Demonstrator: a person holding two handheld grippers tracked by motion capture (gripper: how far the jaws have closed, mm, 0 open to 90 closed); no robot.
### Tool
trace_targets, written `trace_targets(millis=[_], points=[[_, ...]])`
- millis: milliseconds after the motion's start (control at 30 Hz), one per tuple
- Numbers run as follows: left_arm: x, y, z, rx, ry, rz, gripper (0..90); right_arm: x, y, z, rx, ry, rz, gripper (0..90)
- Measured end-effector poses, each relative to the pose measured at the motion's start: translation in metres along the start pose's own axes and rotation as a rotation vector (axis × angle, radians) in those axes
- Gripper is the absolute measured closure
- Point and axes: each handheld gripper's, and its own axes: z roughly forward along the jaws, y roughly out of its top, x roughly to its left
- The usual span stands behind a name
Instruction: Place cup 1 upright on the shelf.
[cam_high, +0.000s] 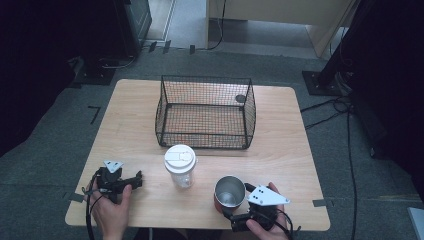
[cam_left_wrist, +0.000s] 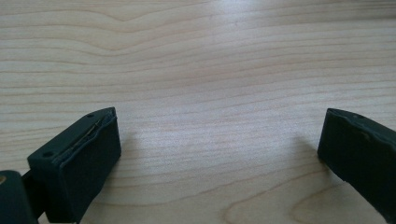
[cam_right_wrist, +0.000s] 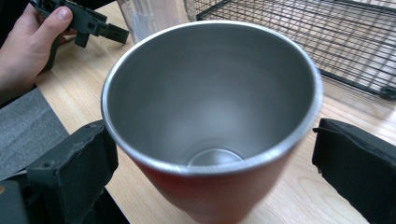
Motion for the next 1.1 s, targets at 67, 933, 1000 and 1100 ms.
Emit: trace_targets(millis=[67,933,1000,1100], points=[[0.0,0.0,0.0,-0.001,0.0,-0.001,0.1,0.004,0.003,0.006,0.002,-0.002,-0.006,0.4],[-0.001,0.0,0.0,0.001,-0.013,0.013,0.0,0.014,0.002,0.015,-0.008,-0.096,-0.069,7.4],[-0.002,0.001,0.001,-0.001,-0.015,0.012,0.0,0.014,0.002,0.015,-0.009,-0.108,-0.062,7.5],[-0.002,0.001,0.001,0.001,-0.015,0.014,0.0,0.014,0.002,0.014,-0.012,-0.142,-0.056,7.5]])
